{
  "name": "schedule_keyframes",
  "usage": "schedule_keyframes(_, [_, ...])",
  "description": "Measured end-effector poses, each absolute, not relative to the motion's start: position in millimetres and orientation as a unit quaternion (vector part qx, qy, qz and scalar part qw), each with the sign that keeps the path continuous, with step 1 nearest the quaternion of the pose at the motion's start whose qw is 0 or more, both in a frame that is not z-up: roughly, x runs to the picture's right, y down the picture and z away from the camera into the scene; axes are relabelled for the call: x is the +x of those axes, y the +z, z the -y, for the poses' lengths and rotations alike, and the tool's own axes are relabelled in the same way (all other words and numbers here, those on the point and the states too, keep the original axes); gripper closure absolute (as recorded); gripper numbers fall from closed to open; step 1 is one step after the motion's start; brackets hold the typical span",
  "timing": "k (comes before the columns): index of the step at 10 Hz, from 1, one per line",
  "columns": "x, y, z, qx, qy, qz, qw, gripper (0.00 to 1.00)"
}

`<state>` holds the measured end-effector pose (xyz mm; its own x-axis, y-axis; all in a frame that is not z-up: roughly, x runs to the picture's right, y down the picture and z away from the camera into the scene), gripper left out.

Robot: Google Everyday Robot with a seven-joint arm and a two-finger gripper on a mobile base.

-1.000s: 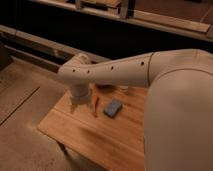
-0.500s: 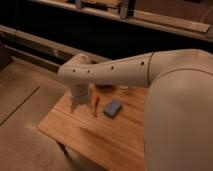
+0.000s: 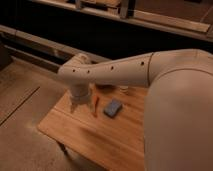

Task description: Pick up the ceramic cup

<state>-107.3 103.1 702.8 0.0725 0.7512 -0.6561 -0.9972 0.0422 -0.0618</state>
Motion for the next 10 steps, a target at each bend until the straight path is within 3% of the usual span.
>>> schedule_keyframes(8, [-108.6, 702.8, -101.5, -0.264, 0.642, -0.233, 0.682, 0.35])
schedule_keyframes(10, [-111.2, 711.9, -77.3, -0.255, 0.671, -0.236, 0.655, 0.35])
